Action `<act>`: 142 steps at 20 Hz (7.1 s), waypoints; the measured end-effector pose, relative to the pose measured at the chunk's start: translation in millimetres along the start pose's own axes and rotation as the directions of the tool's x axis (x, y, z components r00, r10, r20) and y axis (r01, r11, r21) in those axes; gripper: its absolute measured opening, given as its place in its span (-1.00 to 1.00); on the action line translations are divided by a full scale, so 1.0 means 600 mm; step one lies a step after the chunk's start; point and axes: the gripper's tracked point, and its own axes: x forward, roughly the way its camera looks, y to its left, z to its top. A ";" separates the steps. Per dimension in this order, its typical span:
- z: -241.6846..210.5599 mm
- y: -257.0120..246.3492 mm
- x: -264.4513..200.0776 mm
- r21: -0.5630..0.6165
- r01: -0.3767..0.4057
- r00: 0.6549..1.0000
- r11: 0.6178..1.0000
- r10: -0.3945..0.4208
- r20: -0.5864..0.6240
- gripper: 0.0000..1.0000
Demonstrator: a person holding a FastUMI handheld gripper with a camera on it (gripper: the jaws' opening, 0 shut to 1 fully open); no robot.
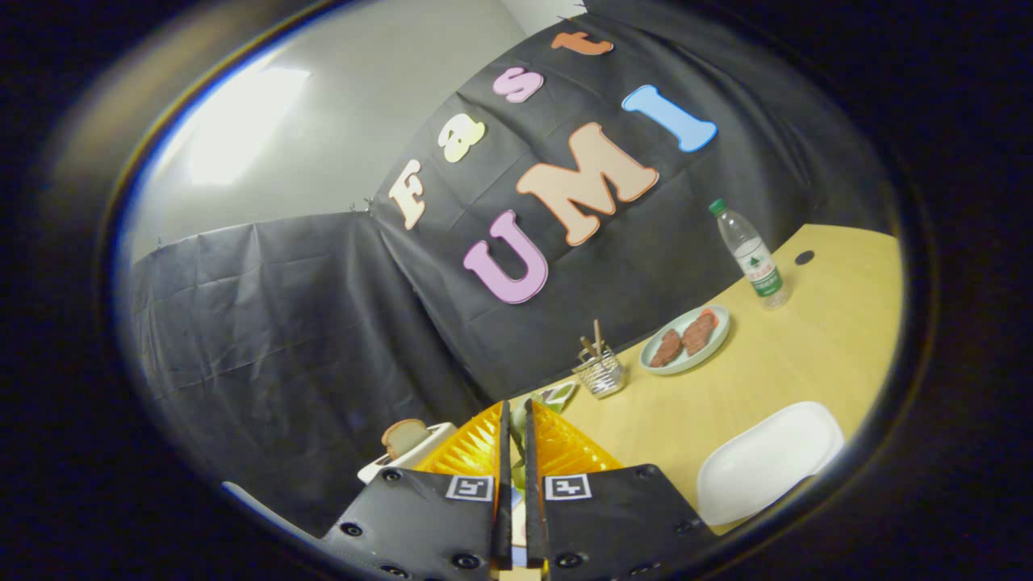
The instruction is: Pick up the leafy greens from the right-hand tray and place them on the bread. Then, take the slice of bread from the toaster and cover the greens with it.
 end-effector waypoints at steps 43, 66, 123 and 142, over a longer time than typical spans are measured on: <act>-0.167 0.001 0.004 -0.427 0.246 0.925 0.870 -0.343 -0.167 1.00; -0.245 0.350 0.244 -0.206 -0.020 0.931 0.978 -0.057 -0.360 1.00; -0.139 0.152 0.113 0.093 0.258 0.966 0.962 -0.254 -0.058 -0.86; -0.271 -0.067 0.035 0.046 0.467 0.868 0.883 -0.448 -0.213 -0.87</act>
